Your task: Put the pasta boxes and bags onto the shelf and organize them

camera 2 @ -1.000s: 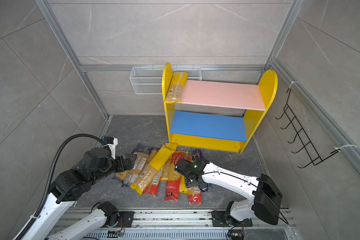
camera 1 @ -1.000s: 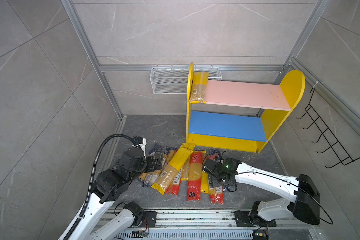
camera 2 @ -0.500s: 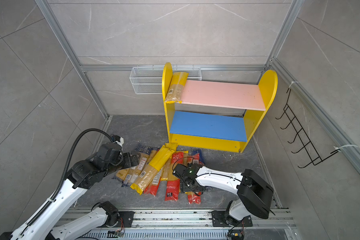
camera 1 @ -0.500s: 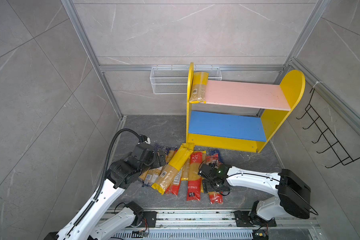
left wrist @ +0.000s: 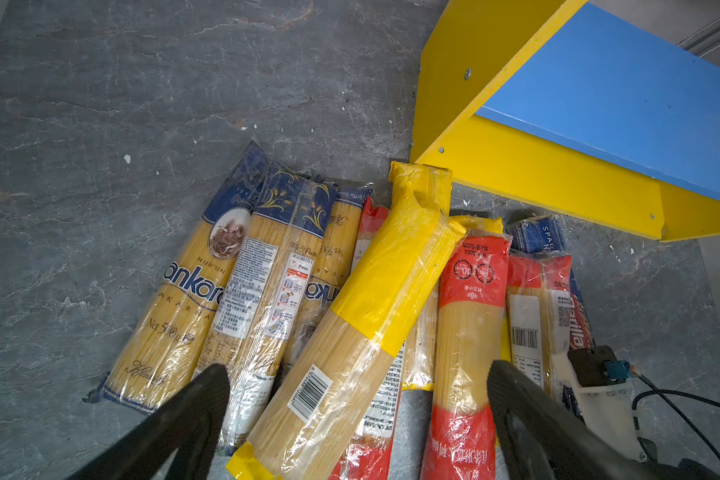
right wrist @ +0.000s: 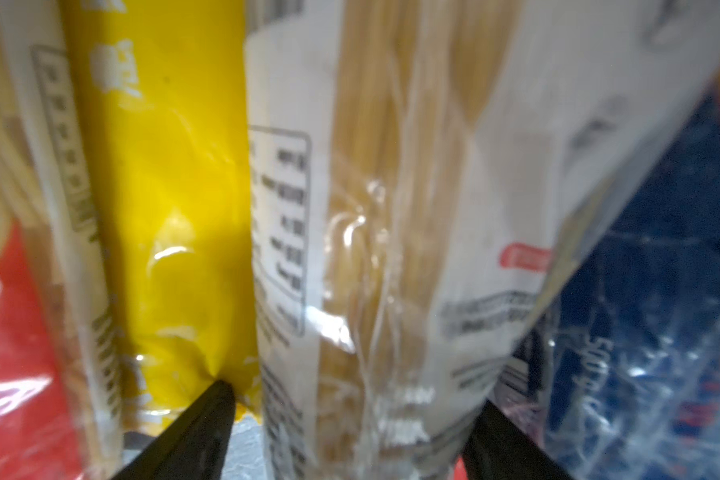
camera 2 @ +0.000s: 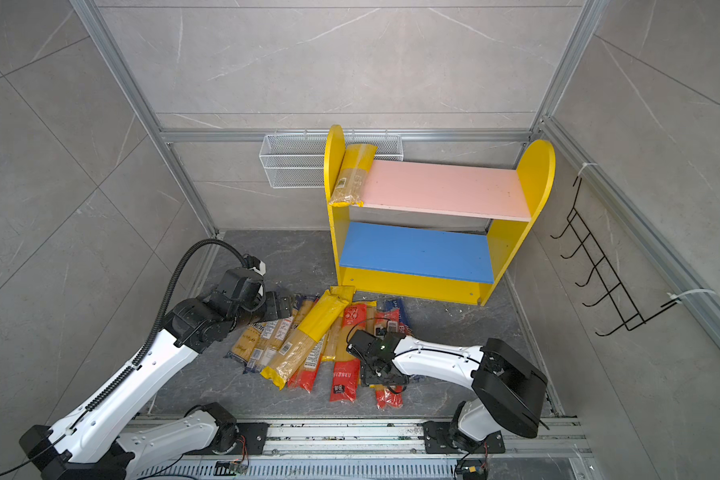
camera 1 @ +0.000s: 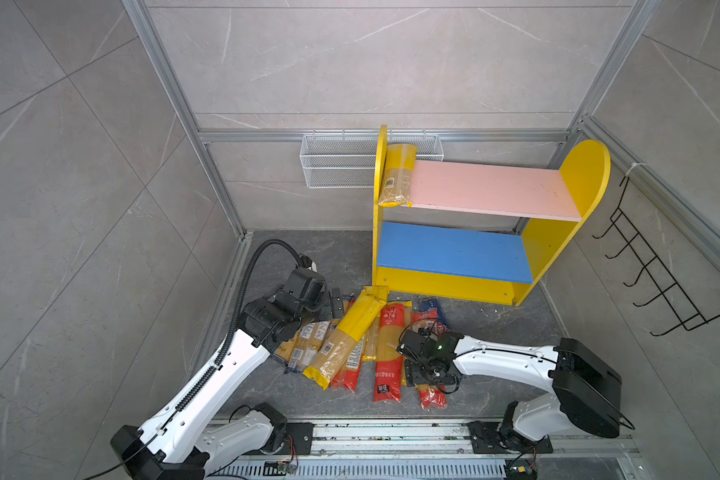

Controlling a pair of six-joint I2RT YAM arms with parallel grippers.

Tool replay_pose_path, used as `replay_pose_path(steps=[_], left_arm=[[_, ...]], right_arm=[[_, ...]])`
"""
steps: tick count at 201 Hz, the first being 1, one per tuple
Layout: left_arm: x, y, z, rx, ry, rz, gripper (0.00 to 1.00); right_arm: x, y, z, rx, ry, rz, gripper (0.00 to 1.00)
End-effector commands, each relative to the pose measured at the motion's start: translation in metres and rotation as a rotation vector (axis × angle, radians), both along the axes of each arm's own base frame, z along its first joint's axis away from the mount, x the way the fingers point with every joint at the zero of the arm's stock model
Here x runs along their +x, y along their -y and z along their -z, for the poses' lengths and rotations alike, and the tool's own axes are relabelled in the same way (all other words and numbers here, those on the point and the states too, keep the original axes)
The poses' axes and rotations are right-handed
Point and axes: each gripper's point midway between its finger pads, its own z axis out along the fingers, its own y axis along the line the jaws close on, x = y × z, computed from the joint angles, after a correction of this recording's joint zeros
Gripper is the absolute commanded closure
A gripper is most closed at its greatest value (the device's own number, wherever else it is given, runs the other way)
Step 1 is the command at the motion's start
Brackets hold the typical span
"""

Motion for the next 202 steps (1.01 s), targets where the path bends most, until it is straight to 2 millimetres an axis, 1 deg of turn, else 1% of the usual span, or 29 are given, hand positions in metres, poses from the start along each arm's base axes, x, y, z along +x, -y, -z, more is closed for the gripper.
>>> replay_pose_path(steps=[1,42,61,78,96,109,127,145,164,202], left_arm=[[0.007,0.006,-0.024,-0.004,0.078,0.045,0.00],[0.006,0.009,-0.027,0.004,0.092,0.083,0.00],[0.006,0.010,-0.026,0.009,0.093,0.101,0.00],[0.005,0.011,-0.023,0.013,0.092,0.115,0.00],[0.005,0.012,-0.022,0.014,0.101,0.126,0.00],[0.004,0.012,-0.020,0.017,0.104,0.135,0.00],[0.003,0.013,-0.018,0.022,0.109,0.146,0.00],[0.003,0.013,-0.016,0.027,0.111,0.156,0.00],[0.002,0.014,-0.014,0.032,0.110,0.168,0.00],[0.000,0.012,-0.017,0.048,0.128,0.187,0.00]], right_arm=[[-0.019,0.020,0.024,-0.071,-0.078,0.046,0.18],[-0.016,0.022,0.010,-0.057,-0.045,0.075,0.18],[-0.015,0.024,0.003,-0.052,-0.031,0.086,0.16],[-0.012,0.026,-0.007,-0.051,-0.010,0.085,0.13],[-0.011,0.032,-0.019,-0.080,0.004,0.081,0.11],[-0.012,0.033,-0.022,-0.086,0.001,0.073,0.10],[-0.016,0.032,-0.018,-0.078,-0.020,0.069,0.10],[-0.019,0.027,-0.009,-0.061,-0.051,0.066,0.10],[-0.021,0.018,-0.002,-0.033,-0.071,0.057,0.10],[-0.018,0.002,0.012,0.021,-0.082,0.054,0.11]])
